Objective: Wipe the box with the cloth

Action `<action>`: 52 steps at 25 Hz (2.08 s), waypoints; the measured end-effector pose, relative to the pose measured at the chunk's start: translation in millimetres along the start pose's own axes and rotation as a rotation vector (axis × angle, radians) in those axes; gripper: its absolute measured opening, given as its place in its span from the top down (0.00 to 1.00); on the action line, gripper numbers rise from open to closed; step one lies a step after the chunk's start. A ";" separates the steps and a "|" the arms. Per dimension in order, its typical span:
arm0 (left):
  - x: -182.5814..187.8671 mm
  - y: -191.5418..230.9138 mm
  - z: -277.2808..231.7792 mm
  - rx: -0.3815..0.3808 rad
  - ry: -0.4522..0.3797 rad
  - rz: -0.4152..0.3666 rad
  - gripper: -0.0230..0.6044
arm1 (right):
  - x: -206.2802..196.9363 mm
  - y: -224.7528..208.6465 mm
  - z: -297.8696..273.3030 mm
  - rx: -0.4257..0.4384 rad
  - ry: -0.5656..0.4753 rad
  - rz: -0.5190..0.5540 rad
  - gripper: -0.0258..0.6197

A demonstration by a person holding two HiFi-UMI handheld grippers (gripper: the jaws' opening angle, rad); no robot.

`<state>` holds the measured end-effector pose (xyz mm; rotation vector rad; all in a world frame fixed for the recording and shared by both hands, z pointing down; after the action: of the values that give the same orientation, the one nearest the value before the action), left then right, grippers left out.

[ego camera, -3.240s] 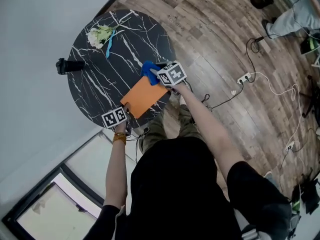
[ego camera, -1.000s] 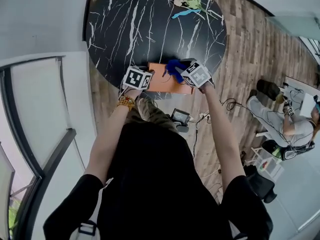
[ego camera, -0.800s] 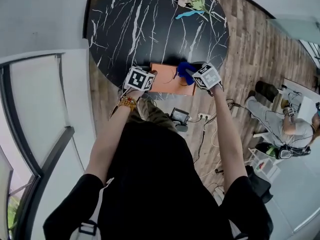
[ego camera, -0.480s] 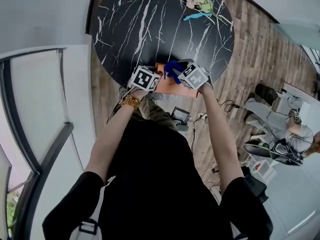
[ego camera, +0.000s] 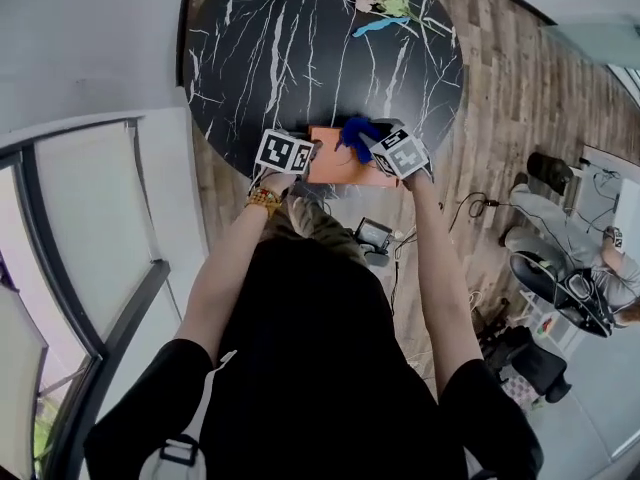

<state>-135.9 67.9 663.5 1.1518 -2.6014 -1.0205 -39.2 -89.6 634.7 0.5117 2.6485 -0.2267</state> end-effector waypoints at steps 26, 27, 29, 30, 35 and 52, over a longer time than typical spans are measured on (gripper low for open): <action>11.6 -1.0 -2.8 -0.033 0.129 -0.136 0.72 | -50.5 121.6 -2.2 -0.555 0.030 -0.244 0.83; 12.8 0.4 -3.4 -0.051 0.139 -0.134 0.72 | -67.2 112.6 8.3 -0.583 0.041 -0.329 0.83; 14.1 3.3 -4.3 -0.075 0.158 -0.135 0.71 | -87.3 102.3 24.7 -0.603 0.054 -0.444 0.83; 14.5 4.9 -4.6 -0.082 0.166 -0.126 0.70 | -88.9 100.8 27.2 -0.606 0.062 -0.462 0.83; 15.0 8.6 -6.3 -0.102 0.178 -0.014 0.70 | -57.3 119.3 10.0 -0.687 0.062 -0.529 0.84; 20.4 8.1 -10.1 -0.133 0.275 -0.059 0.69 | -68.3 140.7 9.6 -0.656 0.003 -0.599 0.84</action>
<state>-151.7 52.3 673.2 1.2452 -2.2664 -0.9537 76.4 15.8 645.4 -0.4910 2.5948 0.4607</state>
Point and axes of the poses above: the fingertips, and each gripper's own axes: z backward along the fingers, y to its left, x out of its top, the point moved 7 cm from there along z, backward along the fingers, and after that the axes turned 14 degrees about z, right-handed, at the moved point
